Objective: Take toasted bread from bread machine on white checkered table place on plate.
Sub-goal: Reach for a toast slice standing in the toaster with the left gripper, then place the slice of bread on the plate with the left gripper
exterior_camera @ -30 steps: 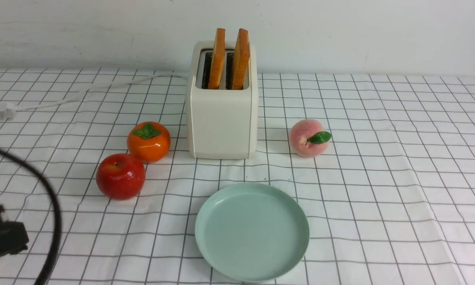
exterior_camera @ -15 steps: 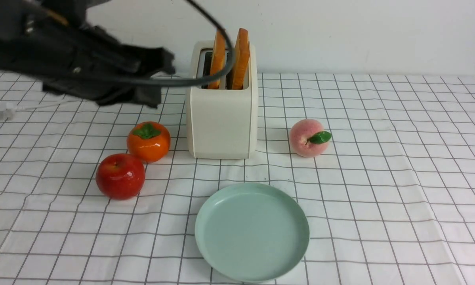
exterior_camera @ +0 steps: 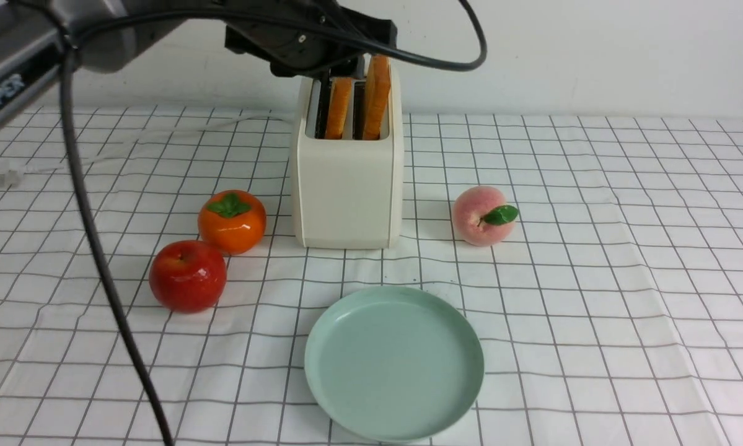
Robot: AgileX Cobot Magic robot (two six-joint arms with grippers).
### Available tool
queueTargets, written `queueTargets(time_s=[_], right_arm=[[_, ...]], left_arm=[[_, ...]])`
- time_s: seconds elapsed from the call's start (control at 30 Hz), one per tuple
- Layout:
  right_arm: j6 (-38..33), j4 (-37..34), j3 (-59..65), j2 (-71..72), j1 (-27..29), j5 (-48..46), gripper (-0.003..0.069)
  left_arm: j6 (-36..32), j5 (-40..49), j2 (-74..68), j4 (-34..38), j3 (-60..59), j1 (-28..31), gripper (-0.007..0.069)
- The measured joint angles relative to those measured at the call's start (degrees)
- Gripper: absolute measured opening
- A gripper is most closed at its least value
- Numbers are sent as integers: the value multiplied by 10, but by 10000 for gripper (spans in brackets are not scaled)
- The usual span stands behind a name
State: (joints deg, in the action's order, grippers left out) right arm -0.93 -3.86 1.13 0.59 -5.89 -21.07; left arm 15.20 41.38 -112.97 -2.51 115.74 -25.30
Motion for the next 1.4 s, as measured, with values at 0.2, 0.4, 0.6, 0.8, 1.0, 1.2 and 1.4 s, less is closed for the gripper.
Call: queueTargets(time_s=[0.2,0.4,0.6,0.8,1.0,1.2,1.4], right_arm=[[0,0,0,0,0,0,240],[0,0,0,0,0,0,240],[0,0,0,0,0,0,240],[0,0,0,0,0,0,240],[0,0,0,0,0,0,240],[0,0,0,0,0,0,240],[0,0,0,0,0,0,240]], left_arm=[[54,-33,-48,-93,26,0,407],[84,-72,-75,-124,28,0,399],[86,-96,-100,-125,32,0,400],[86,-105,-117,-136,32,0,307],[86,-119,-117,-153,32,1,101],[86,-110,-75,-153,31,0,104],[80,-50,51,-127,32,-1,104]])
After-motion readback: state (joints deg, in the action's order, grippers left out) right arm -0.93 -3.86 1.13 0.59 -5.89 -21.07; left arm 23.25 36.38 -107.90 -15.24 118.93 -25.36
